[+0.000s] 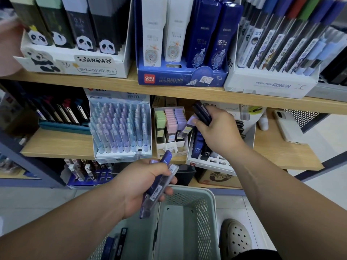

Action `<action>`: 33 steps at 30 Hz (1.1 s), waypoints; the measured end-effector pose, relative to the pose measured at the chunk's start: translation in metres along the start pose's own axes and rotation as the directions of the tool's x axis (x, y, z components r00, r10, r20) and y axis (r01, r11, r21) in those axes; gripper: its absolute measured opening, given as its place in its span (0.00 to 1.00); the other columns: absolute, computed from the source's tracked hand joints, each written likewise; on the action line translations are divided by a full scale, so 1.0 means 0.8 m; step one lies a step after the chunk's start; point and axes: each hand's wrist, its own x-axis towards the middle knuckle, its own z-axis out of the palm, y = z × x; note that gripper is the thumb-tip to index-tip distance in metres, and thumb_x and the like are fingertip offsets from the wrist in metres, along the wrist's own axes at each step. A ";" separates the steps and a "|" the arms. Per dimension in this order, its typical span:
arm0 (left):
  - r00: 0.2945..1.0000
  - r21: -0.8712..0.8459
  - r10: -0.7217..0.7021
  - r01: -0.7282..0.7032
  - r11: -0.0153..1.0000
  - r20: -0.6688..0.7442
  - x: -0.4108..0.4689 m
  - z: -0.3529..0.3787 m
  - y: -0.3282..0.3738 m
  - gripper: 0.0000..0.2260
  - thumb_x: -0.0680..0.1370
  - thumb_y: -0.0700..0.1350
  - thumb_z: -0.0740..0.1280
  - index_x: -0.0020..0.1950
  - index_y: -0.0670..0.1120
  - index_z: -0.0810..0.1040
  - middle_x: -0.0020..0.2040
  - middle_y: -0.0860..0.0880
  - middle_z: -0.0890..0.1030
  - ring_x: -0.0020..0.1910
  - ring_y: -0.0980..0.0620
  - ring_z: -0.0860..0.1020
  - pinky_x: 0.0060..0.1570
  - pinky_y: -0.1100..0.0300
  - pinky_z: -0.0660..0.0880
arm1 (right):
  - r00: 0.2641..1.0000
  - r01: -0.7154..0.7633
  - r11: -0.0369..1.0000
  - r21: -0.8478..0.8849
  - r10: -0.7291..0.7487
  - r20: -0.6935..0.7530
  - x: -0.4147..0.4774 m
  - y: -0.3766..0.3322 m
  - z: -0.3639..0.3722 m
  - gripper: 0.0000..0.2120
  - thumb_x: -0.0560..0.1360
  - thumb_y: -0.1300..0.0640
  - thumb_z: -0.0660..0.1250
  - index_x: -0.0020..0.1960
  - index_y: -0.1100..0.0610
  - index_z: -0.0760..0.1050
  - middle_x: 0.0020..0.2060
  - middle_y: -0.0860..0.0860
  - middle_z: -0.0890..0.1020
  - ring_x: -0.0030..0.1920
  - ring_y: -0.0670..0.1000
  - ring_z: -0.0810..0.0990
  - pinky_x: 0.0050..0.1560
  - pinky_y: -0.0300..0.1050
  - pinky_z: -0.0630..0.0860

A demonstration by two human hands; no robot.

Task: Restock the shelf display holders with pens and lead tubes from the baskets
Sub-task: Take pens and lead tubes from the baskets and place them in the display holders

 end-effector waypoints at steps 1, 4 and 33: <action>1.000 0.000 0.000 0.000 1.000 -0.004 0.000 -0.002 0.000 0.08 0.78 0.37 0.66 0.56 0.40 0.79 0.43 0.39 0.86 0.30 0.48 0.82 0.26 0.60 0.75 | 1.000 0.018 1.000 -0.023 -0.018 -0.004 0.001 -0.001 0.003 0.05 0.78 0.51 0.71 0.47 0.48 0.75 0.35 0.42 0.76 0.38 0.50 0.73 0.34 0.40 0.67; 1.000 0.002 0.007 -0.007 1.000 -0.012 0.001 -0.008 0.001 0.08 0.78 0.37 0.66 0.56 0.40 0.80 0.44 0.40 0.86 0.31 0.48 0.82 0.26 0.60 0.75 | 0.997 0.077 0.991 -0.113 -0.079 -0.011 0.004 -0.005 0.011 0.07 0.78 0.52 0.71 0.52 0.55 0.79 0.39 0.51 0.81 0.40 0.55 0.76 0.37 0.47 0.72; 0.993 -0.154 0.099 -0.088 0.984 0.066 -0.005 0.004 0.007 0.04 0.79 0.43 0.70 0.52 0.44 0.81 0.41 0.41 0.85 0.26 0.49 0.77 0.26 0.59 0.74 | 0.848 -0.449 0.792 0.414 0.232 0.477 -0.022 -0.051 -0.008 0.12 0.73 0.51 0.77 0.48 0.57 0.81 0.33 0.52 0.84 0.23 0.46 0.70 0.24 0.38 0.67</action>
